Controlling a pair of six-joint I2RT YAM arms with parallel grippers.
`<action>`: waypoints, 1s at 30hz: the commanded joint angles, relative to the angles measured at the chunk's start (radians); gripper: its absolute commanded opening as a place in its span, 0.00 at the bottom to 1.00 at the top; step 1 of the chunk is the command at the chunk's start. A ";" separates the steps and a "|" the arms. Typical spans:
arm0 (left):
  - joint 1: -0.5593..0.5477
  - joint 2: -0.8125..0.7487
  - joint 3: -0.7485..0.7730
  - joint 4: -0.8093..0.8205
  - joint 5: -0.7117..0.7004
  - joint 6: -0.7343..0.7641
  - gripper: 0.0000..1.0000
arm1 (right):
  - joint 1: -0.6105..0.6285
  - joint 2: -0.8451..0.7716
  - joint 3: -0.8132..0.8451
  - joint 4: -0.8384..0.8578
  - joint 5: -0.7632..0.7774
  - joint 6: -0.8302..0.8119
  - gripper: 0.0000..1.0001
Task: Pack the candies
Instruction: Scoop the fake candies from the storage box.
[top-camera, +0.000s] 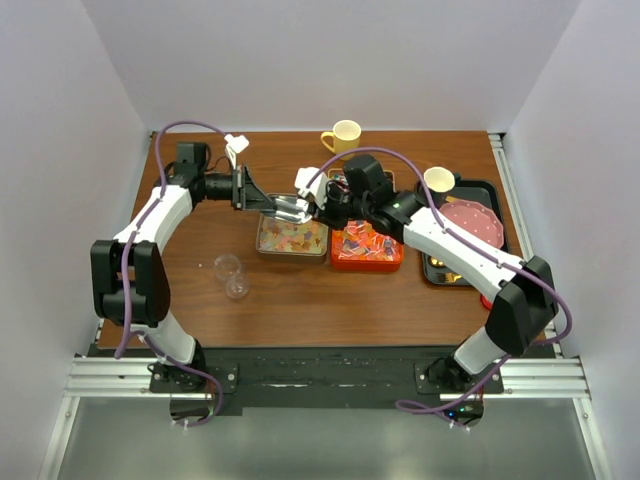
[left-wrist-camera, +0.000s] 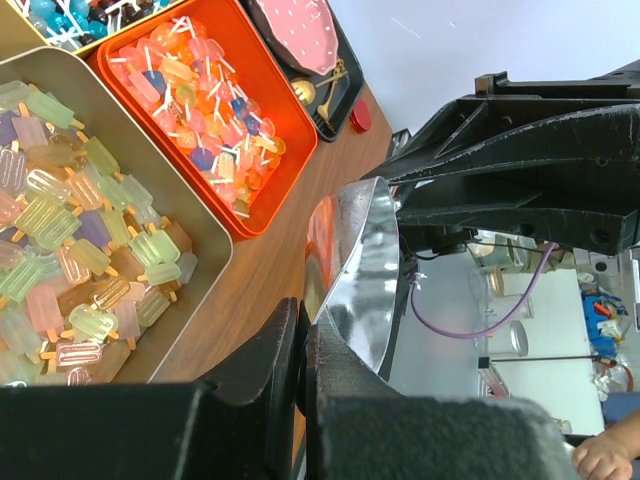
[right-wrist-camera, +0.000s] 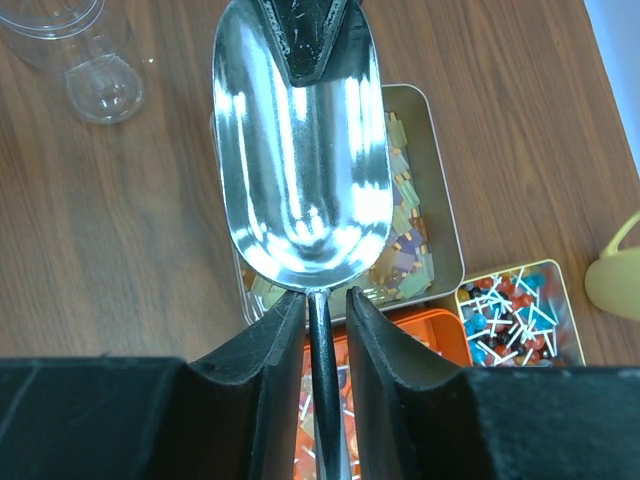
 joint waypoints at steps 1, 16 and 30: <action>-0.013 0.010 0.039 0.003 0.035 0.014 0.00 | -0.002 0.010 0.048 -0.012 -0.026 -0.016 0.25; 0.002 -0.004 0.076 -0.096 -0.364 0.190 0.71 | -0.169 0.137 0.358 -0.504 -0.009 -0.303 0.00; 0.001 0.006 0.016 -0.037 -0.482 0.224 0.72 | -0.213 0.211 0.377 -0.904 0.534 -0.780 0.00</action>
